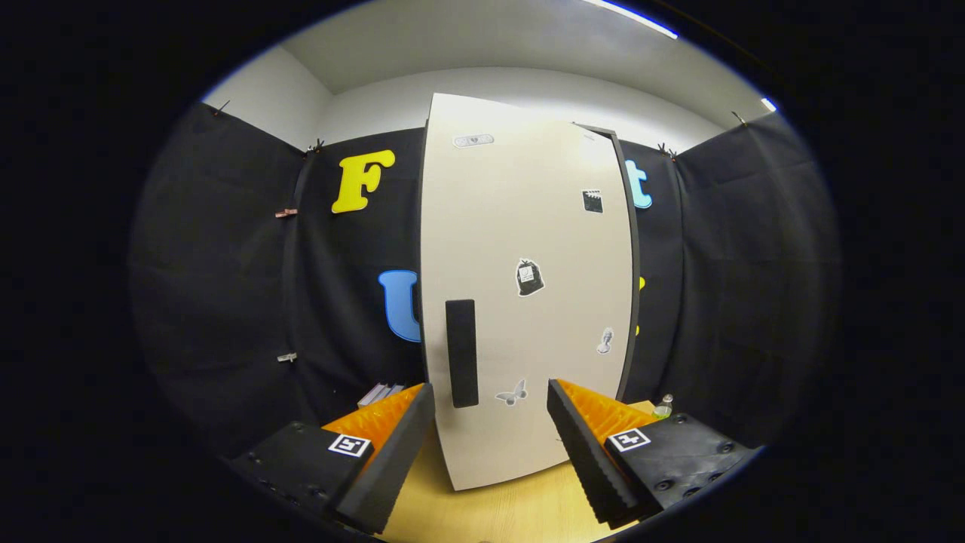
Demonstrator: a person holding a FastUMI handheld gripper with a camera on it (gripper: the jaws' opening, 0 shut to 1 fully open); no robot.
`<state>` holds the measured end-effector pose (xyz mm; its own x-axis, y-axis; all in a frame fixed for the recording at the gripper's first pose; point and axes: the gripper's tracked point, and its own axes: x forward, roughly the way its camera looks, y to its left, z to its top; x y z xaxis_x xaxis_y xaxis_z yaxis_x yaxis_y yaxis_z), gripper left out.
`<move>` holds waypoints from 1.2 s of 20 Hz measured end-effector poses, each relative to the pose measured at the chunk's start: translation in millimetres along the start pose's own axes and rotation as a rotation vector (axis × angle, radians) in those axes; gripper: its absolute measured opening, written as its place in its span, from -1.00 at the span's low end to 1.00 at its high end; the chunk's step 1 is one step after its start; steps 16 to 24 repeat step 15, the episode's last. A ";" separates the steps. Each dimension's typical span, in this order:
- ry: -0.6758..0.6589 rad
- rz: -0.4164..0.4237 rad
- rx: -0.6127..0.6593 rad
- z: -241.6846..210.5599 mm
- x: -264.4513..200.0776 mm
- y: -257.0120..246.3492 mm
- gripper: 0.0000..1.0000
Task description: Open the shoe cabinet door, grab the shoes and put them into the shoe cabinet, then close the shoe cabinet door.
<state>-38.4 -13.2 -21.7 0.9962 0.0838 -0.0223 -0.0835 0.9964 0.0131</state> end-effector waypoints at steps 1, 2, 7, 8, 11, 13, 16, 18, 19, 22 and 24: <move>0.000 0.003 0.003 0.0 1.8 1.3 0.96; 0.003 -0.001 0.006 -0.5 2.1 -0.5 0.96; -0.006 -0.009 0.012 1.4 6.9 -6.1 0.95; -0.007 -0.013 0.006 1.0 7.4 -6.7 0.95; -0.007 -0.025 0.006 0.3 10.3 -9.7 0.95; -0.006 -0.031 0.010 0.2 11.3 -11.3 0.95; -0.001 -0.035 0.008 -0.5 12.6 -12.4 0.95; -0.001 -0.035 0.008 -0.5 12.6 -12.4 0.95; -0.001 -0.035 0.008 -0.5 12.6 -12.4 0.95; -0.001 -0.035 0.008 -0.5 12.6 -12.4 0.95; -0.001 -0.035 0.008 -0.5 12.6 -12.4 0.95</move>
